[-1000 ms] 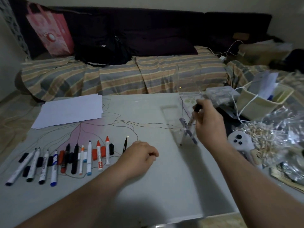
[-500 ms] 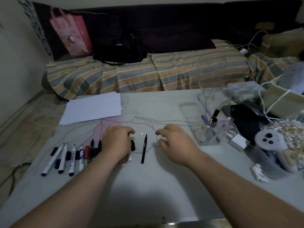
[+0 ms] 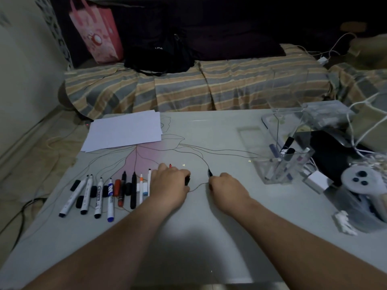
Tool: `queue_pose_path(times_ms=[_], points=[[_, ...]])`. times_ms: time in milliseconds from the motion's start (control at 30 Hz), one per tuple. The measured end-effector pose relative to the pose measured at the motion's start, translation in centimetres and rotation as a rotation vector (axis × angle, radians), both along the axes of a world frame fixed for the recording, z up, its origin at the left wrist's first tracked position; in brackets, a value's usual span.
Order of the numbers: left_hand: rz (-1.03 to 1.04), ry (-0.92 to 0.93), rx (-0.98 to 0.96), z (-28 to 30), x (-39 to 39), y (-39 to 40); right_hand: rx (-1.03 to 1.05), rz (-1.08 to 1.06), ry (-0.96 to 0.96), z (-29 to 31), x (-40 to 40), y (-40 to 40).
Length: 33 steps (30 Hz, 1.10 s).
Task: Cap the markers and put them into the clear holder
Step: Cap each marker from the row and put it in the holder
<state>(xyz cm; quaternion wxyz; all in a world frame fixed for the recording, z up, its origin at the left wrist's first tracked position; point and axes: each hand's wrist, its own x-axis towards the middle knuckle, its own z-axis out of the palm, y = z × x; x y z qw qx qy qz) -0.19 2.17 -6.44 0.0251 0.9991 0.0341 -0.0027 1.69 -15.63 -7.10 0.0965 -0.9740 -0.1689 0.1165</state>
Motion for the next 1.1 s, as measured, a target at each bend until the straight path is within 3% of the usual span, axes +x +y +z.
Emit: queue_pose_path(times_ms=[133, 233, 333, 433, 733, 1100], points=[[-0.049, -0.019, -0.081, -0.6, -0.3, -1.3, 0.109, -0.114, 0.089, 1.1, 0.4, -1.9], [-0.041, 0.018, -0.296, -0.1, 0.2, -1.1, 0.238, -0.188, 0.096, 2.7, 0.6, -2.6], [0.009, 0.008, -0.564, 1.4, 0.5, -1.7, 0.303, -0.188, -0.046, 4.7, 0.7, -4.7], [0.105, -0.046, -0.712, 2.1, 0.3, -1.2, 0.423, -0.081, -0.205, 5.9, 0.8, -5.0], [0.078, -0.109, -0.801, 2.3, 0.3, -1.8, 0.29, 0.08, -0.297, 6.4, 0.0, -5.0], [-0.085, -0.174, -0.605, 2.4, 0.5, -1.7, 0.247, 0.099, -0.338, 6.2, 0.0, -5.1]])
